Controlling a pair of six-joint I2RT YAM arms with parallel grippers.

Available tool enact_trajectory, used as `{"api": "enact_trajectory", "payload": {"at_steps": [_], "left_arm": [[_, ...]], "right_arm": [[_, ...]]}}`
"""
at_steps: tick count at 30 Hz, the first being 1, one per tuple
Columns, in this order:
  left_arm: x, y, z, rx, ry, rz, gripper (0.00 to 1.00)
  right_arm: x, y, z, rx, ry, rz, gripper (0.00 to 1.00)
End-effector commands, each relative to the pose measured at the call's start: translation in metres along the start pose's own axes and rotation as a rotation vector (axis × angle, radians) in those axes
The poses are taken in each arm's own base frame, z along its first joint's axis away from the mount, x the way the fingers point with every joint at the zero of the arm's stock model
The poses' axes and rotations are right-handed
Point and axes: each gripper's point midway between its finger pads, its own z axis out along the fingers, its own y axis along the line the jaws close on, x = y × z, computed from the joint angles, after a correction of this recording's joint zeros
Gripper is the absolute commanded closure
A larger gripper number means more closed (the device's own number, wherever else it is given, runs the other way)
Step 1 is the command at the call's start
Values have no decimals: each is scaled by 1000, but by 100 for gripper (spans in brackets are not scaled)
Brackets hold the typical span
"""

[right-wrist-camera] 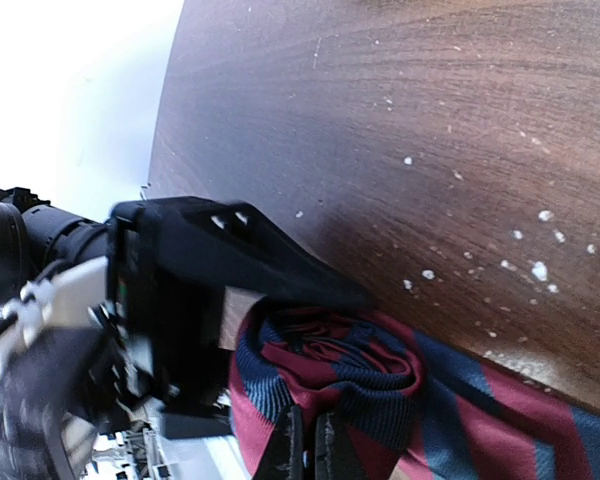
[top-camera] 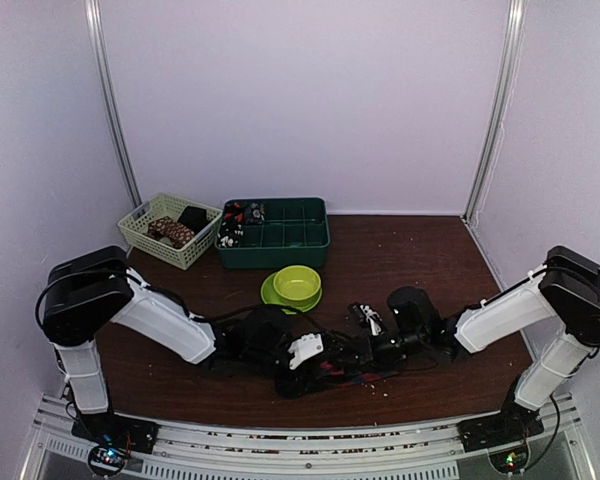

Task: Roll the ties
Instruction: Roll the tie at the center of the board.

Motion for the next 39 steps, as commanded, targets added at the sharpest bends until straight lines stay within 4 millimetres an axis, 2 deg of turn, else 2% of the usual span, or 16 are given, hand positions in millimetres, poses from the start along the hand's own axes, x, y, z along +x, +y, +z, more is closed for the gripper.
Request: {"api": "enact_trajectory", "payload": {"at_steps": [1, 4, 11, 16, 21, 24, 27, 31, 34, 37, 39], "left_arm": [[-21, 6, -22, -65, -145, -76, 28], [-37, 6, -24, -69, -233, -105, 21], [-40, 1, -5, -70, -277, -131, 18], [-46, 3, 8, -80, -301, -147, 18], [-49, 10, 20, -99, -327, -173, 20], [-53, 8, 27, -89, -339, -167, 25], [-52, 7, 24, -86, -351, -159, 35], [-41, 5, 21, -97, -306, -143, 63], [-22, 0, 16, -91, -210, -114, 74], [-3, -7, 12, -85, -100, -62, 78], [10, -9, 11, -80, -28, -36, 78]], "right_arm": [[24, -56, -8, 199, 59, 13, 100], [28, -70, -17, 230, 54, 14, 100], [39, -93, -30, 296, 52, 3, 100], [38, -98, -30, 314, 45, -11, 100], [35, -95, -26, 295, 41, -15, 100], [30, -89, -23, 275, 35, -21, 100], [26, -84, -19, 261, 31, -23, 100], [24, -74, -16, 227, 33, -25, 100], [22, -68, -21, 222, 30, -30, 82], [18, -59, -30, 222, 24, -47, 63], [14, -50, -36, 215, 15, -58, 56]]}}
